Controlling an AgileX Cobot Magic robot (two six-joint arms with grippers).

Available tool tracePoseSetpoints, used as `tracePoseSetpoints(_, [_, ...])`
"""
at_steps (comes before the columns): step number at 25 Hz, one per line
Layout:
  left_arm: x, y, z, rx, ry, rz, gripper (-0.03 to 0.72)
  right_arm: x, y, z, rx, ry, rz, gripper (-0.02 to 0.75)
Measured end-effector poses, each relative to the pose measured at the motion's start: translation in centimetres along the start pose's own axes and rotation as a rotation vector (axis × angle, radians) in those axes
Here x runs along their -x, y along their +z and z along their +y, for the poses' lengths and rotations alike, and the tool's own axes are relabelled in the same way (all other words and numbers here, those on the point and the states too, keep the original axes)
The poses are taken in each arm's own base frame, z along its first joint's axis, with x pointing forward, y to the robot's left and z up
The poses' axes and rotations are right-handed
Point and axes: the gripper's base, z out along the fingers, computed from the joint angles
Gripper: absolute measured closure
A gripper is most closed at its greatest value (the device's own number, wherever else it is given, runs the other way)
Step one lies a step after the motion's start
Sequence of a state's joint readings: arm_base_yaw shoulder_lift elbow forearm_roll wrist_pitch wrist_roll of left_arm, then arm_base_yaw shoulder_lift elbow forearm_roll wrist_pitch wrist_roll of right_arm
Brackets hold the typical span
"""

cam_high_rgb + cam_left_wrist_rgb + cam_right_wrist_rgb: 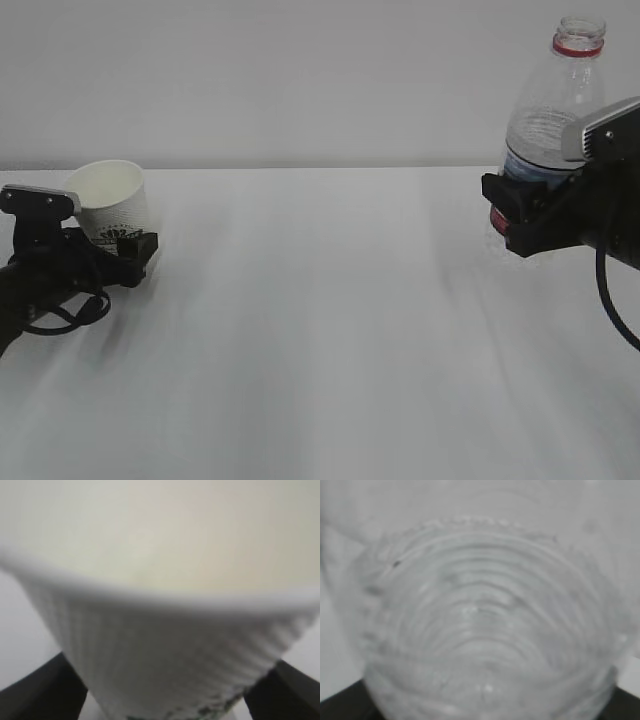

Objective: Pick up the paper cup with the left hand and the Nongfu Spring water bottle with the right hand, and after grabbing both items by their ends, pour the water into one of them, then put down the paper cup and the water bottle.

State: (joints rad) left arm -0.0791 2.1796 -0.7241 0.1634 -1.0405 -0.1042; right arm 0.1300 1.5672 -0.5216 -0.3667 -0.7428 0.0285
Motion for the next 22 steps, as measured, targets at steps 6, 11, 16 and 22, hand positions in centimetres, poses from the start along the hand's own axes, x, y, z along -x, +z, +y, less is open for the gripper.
tracePoseSetpoints(6, [0.9,1.0,0.1,0.002,0.007,-0.021,-0.001,0.0,0.0,0.0,0.0,0.0,0.0,0.253])
tracePoseSetpoints(11, [0.6,1.4,0.2,0.004,0.007,-0.003,0.006,0.0,0.0,0.0,0.0,-0.012,0.0,0.253])
tracePoseSetpoints(16, [0.4,1.4,0.1,-0.008,0.013,-0.002,0.057,0.0,0.0,0.0,0.0,-0.017,0.0,0.253])
tracePoseSetpoints(22, [0.7,1.4,0.0,-0.024,0.02,-0.038,0.132,0.0,0.0,0.0,0.0,-0.019,0.0,0.253])
